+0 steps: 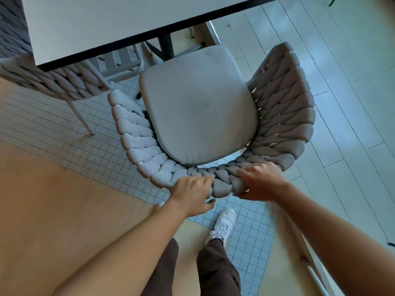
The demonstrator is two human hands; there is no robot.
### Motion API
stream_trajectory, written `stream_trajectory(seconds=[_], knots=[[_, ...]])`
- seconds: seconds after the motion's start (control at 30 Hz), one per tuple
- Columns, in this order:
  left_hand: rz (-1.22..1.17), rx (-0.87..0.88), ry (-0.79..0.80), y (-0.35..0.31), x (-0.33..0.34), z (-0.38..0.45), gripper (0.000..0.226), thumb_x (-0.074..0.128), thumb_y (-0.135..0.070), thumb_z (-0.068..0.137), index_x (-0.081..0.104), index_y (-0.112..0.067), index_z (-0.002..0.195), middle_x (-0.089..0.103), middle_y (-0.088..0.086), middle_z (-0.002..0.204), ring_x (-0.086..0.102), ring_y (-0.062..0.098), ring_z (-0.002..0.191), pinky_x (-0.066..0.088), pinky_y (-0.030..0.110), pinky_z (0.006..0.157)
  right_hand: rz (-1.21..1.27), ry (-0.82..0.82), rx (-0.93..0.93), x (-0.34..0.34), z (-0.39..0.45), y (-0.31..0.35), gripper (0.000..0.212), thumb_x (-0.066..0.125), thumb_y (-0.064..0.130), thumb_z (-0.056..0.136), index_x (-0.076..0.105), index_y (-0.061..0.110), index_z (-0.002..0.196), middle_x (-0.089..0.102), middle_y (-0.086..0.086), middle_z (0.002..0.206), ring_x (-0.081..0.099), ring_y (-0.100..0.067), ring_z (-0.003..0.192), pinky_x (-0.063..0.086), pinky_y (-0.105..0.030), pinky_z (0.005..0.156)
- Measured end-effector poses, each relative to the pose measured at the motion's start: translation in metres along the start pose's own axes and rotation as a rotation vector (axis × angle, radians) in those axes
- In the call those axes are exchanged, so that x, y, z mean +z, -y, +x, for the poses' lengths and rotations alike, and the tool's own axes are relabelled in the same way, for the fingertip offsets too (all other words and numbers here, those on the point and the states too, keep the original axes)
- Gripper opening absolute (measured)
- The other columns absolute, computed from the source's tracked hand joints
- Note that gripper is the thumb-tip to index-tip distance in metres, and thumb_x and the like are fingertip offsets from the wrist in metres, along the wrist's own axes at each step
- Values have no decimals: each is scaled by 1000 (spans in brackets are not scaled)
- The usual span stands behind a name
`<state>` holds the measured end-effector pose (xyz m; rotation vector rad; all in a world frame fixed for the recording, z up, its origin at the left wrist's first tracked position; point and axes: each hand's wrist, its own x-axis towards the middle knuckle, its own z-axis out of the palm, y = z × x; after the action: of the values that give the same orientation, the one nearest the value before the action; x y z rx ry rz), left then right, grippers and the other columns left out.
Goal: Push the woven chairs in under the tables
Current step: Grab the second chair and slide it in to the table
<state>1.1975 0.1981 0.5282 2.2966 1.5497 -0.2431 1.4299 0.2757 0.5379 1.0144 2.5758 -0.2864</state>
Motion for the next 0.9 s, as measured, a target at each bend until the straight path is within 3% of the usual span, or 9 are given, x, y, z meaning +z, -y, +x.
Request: stream_trajectory(seconds=[0.1, 0.23, 0.4, 0.67, 0.9], knots=[[-42, -125, 1, -38, 2, 20, 65, 58, -60, 83, 47, -20, 134, 66, 0, 121, 61, 22, 111, 54, 38, 80, -22, -27, 18, 1, -6, -31, 64, 41, 75, 74, 65, 30, 112, 72, 7, 96, 71, -23, 87, 54, -33, 72], [-26, -225, 2, -54, 6, 36, 49, 60, -58, 83, 57, -28, 122, 71, -3, 108, 68, 23, 95, 51, 35, 71, -29, 25, 5, 5, 3, -33, 49, 43, 63, 69, 68, 24, 85, 71, 3, 80, 69, -26, 75, 51, -31, 64], [-25, -158, -9, -40, 0, 38, 46, 66, -49, 82, 63, -33, 125, 74, -2, 105, 71, 30, 87, 54, 38, 71, -109, -33, 7, 4, 13, -33, 45, 47, 62, 67, 69, 23, 74, 69, 2, 68, 67, -27, 60, 35, -27, 54], [-53, -177, -75, -13, -20, 53, 30, 66, -45, 82, 69, -25, 104, 74, 0, 92, 69, 32, 80, 51, 37, 67, -112, -145, 1, -11, 46, -37, 48, 58, 70, 66, 71, 25, 77, 68, 2, 69, 67, -28, 61, 34, -29, 56], [-6, -66, -87, -25, -14, 44, 35, 71, -43, 79, 72, -20, 106, 74, 2, 87, 70, 31, 72, 52, 37, 62, -71, -179, 100, 1, 21, -28, 41, 69, 62, 61, 68, 22, 68, 65, -1, 61, 64, -28, 51, 29, -27, 53]])
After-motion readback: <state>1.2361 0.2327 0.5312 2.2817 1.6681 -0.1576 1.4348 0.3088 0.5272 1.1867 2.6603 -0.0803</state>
